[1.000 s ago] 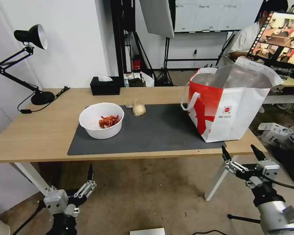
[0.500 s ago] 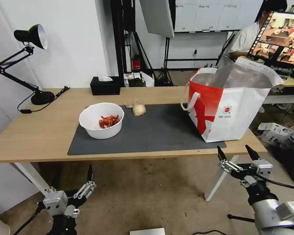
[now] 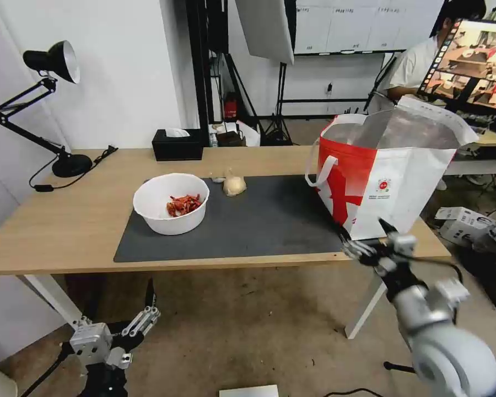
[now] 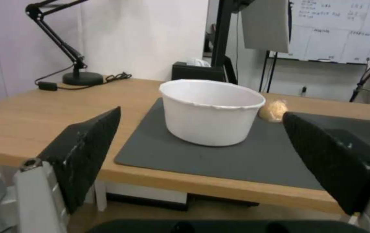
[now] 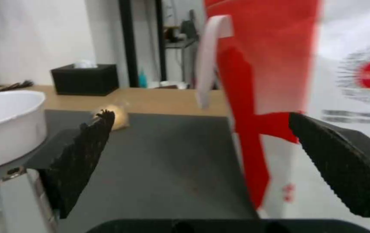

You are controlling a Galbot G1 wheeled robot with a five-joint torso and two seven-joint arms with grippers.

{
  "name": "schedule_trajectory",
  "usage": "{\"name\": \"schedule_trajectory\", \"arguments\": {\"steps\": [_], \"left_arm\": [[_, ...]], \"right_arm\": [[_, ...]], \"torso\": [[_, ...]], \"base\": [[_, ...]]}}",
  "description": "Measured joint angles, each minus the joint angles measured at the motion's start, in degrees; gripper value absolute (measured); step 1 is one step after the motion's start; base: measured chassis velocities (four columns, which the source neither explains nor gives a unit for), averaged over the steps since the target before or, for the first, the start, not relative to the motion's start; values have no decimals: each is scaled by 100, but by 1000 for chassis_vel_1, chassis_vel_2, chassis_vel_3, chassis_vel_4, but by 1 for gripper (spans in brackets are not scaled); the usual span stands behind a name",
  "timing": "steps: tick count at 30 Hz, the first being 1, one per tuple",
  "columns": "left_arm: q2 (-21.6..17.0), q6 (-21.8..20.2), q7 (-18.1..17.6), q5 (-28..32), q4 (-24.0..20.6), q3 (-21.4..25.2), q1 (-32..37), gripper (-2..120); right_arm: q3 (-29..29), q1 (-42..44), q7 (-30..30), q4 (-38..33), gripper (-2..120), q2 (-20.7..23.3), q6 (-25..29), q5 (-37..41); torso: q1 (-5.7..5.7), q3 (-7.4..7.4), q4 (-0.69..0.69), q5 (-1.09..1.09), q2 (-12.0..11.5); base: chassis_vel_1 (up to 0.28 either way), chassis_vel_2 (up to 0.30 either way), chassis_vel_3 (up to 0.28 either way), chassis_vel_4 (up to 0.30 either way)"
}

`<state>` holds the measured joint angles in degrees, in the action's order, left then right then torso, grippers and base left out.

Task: Pick up the trash from the table and place it into the takeout bag.

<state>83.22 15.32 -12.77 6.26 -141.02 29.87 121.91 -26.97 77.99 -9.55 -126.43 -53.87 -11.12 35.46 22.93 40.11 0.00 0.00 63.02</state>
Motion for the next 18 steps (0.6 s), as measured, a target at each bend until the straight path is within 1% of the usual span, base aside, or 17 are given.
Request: {"name": "schedule_trajectory", "arguments": {"steps": [2, 3, 4, 5, 6, 7, 8, 9, 10, 11, 13, 14, 15, 17, 18], "left_arm": [[50, 3, 4, -1, -21, 19, 33, 100], [50, 3, 4, -1, -21, 19, 33, 100], [85, 7, 6, -7, -30, 26, 54, 100], [94, 7, 6, -10, -31, 27, 60, 100], [127, 11, 11, -27, -35, 28, 79, 100], [127, 11, 11, -27, -35, 28, 79, 100], [158, 20, 13, -49, -35, 28, 95, 100], [172, 26, 13, -60, -35, 29, 104, 100], [208, 36, 14, -83, -35, 32, 131, 100], [208, 36, 14, -83, -35, 32, 131, 100], [244, 51, 16, -107, -39, 39, 155, 100], [286, 55, 17, -124, -47, 48, 177, 100], [286, 55, 17, -124, -47, 48, 177, 100], [349, 69, 18, -152, -53, 59, 193, 100], [363, 71, 18, -157, -54, 62, 196, 100]], "right_arm": [[371, -489, 48, 289, 100, 113, -71, 122], [371, -489, 48, 289, 100, 113, -71, 122], [605, -868, 118, 515, 100, 140, -153, 227], [659, -962, 134, 569, 100, 140, -176, 254], [926, -1453, 200, 867, 100, 124, -272, 348], [926, -1453, 200, 867, 100, 124, -272, 348], [1140, -1842, 238, 1108, 100, 79, -315, 387], [1244, -2015, 254, 1224, 100, 51, -329, 399], [1478, -2452, 295, 1544, 100, -31, -348, 420], [1478, -2452, 295, 1544, 100, -31, -348, 420], [1711, -2836, 345, 1850, 100, -110, -374, 465], [1955, -3237, 444, 2209, 100, -212, -409, 531], [1955, -3237, 444, 2209, 100, -212, -409, 531], [2299, -3828, 602, 2762, 100, -382, -420, 558], [2384, -3967, 635, 2896, 100, -431, -421, 564]], "torso": [[0, 0, 0, 0, 0], [0, 0, 0, 0, 0], [0, 0, 0, 0, 0], [0, 0, -1, 0, 0], [0, 1, -1, 0, 0], [0, 1, -1, 0, 0], [0, 0, 1, 0, 0], [0, 0, 2, 0, 0], [1, 1, 1, -1, 0], [1, 1, 1, -1, 0], [1, 1, 0, -2, 0], [0, 1, 0, 0, -1], [0, 1, 0, 0, -1], [0, 0, -1, 0, -1], [0, 0, 0, -1, -1]], "base": [[0, 0, 0, 0], [0, 0, 0, 0], [0, 0, 0, 0], [0, 0, 0, 0], [0, 0, 0, 0], [0, 0, 0, 0], [0, 0, 0, 0], [0, 0, 0, 0], [0, 0, 0, 0], [0, 0, 0, 0], [0, 0, 0, 0], [0, 0, 0, 0], [0, 0, 0, 0], [0, 0, 0, 0], [0, 0, 0, 0]]}}
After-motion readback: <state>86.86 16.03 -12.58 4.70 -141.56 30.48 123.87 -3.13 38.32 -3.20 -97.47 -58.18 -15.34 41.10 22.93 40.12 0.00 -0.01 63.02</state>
